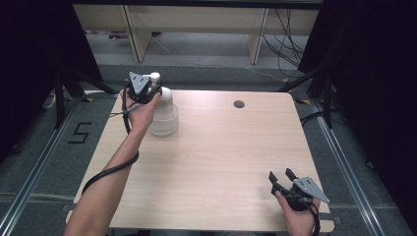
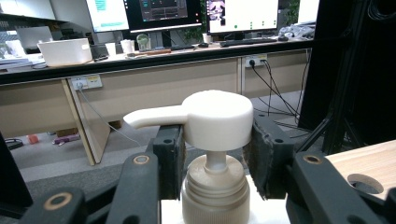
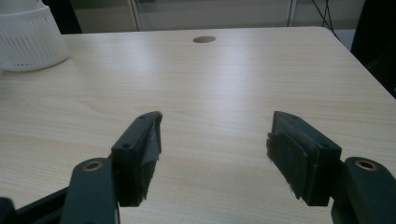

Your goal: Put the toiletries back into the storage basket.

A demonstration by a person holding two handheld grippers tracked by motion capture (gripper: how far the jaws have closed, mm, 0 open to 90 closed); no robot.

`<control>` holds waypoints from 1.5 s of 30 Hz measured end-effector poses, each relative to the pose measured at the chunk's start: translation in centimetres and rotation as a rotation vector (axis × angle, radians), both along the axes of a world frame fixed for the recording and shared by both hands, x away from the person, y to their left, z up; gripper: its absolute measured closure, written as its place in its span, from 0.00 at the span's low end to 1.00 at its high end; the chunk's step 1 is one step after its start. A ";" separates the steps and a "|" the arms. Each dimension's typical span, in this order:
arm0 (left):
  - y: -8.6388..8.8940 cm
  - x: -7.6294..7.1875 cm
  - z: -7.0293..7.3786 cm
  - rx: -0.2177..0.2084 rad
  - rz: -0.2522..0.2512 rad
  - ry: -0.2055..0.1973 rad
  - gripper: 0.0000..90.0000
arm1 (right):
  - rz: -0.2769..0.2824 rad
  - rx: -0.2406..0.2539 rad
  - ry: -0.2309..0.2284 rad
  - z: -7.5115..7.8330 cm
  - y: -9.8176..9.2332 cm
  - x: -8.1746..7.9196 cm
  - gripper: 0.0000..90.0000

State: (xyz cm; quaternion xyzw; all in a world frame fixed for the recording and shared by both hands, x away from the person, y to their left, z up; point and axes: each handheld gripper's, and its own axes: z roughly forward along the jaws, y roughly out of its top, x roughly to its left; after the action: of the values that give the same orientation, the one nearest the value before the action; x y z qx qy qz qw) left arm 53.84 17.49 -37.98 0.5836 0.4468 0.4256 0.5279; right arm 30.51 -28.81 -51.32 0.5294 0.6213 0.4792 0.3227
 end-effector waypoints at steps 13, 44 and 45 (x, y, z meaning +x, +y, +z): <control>0.4 -0.2 -0.1 -0.014 0.014 0.007 0.63 | -0.001 0.006 0.011 0.0 0.0 0.0 0.38; 1.1 -4.1 -0.1 -0.004 -0.031 0.020 0.43 | -0.001 -0.025 0.002 0.1 -0.1 0.0 0.37; 1.1 -4.3 -0.1 -0.010 -0.032 0.016 0.43 | 0.008 -0.004 0.002 0.0 0.0 0.0 0.37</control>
State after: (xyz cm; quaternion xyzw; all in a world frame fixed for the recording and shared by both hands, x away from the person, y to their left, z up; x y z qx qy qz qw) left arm 49.51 18.57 -38.07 0.5914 0.4439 0.4102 0.5339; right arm 30.52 -28.81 -51.29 0.5269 0.6247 0.4787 0.3210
